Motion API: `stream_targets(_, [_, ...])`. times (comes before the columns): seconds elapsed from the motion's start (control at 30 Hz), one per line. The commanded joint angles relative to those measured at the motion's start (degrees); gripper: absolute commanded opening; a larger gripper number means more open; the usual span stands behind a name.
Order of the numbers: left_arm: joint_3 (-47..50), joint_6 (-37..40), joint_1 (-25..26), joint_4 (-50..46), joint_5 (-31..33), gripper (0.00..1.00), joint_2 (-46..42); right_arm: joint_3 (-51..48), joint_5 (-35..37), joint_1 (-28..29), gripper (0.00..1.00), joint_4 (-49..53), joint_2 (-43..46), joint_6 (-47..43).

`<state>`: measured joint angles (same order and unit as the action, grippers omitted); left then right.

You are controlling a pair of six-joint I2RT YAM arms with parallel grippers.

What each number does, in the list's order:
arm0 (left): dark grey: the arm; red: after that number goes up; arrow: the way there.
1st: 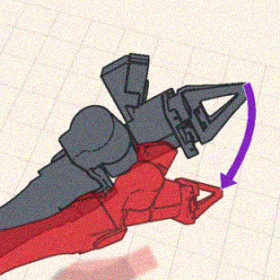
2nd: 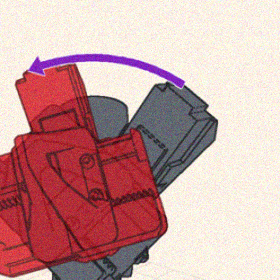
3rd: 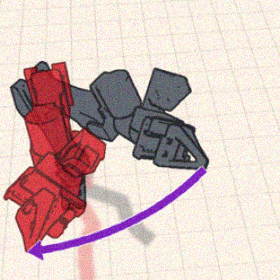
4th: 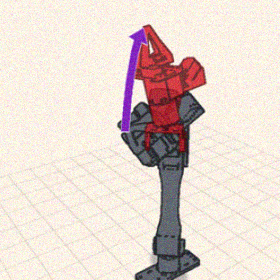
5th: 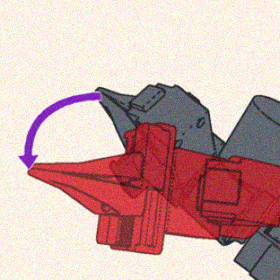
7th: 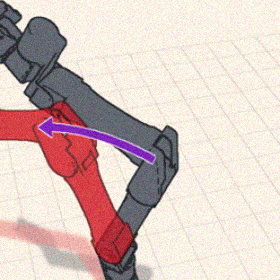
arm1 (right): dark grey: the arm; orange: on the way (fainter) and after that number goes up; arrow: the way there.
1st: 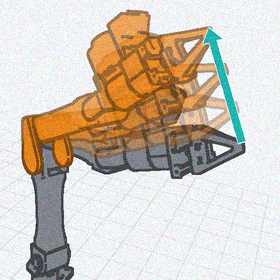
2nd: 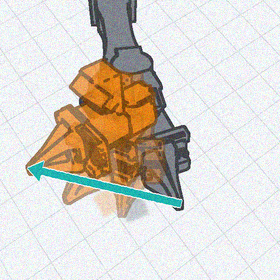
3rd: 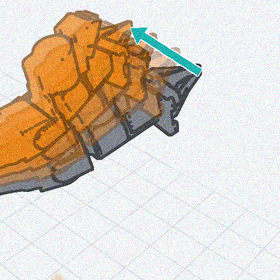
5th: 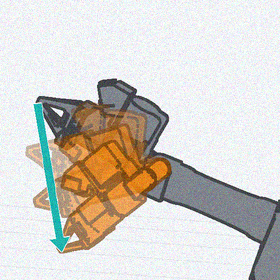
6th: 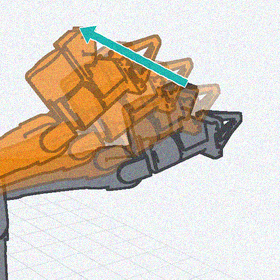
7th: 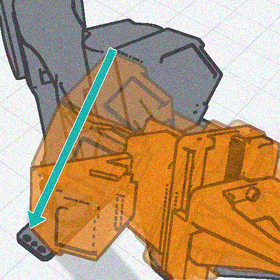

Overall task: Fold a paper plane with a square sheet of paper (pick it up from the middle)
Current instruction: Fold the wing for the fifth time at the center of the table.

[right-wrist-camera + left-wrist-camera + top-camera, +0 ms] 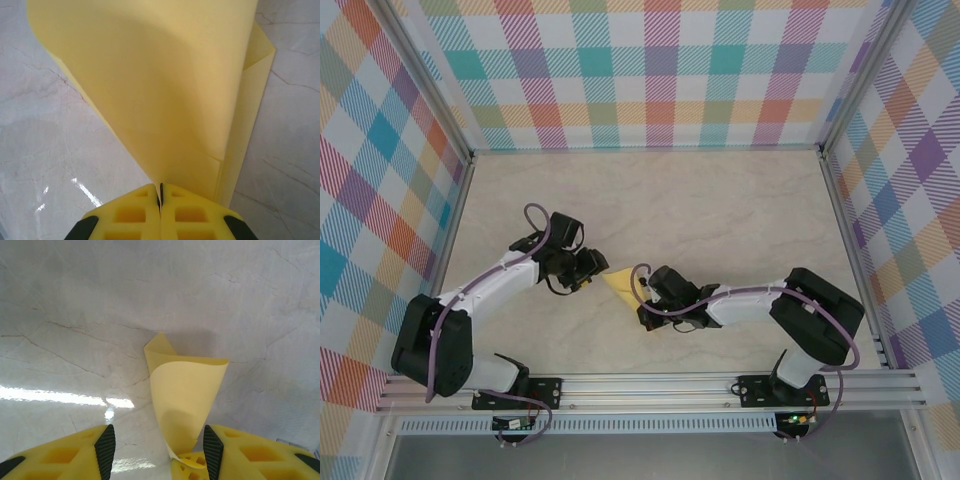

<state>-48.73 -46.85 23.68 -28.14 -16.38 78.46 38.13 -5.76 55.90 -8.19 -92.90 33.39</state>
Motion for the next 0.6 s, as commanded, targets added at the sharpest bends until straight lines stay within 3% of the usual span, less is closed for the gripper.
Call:
stream_targets(0.0, [2.5, -0.6, -0.7, 2.3, -0.5, 0.47, -3.7, -0.6, -5.1, -1.4, 0.06, -2.6, -1.8, 2.9])
stream_targets(0.2, [7.4, -1.0, -0.7, 8.1, -2.6, 0.36, -9.2, -1.2, -9.0, -3.3, 0.07, -5.2, -1.9, 6.3])
stream_targets(0.57, [16.3, -1.8, 0.8, 23.6, -10.3, 0.35, -14.6, -5.0, -13.4, -7.3, 0.07, -12.6, -0.3, 12.5])
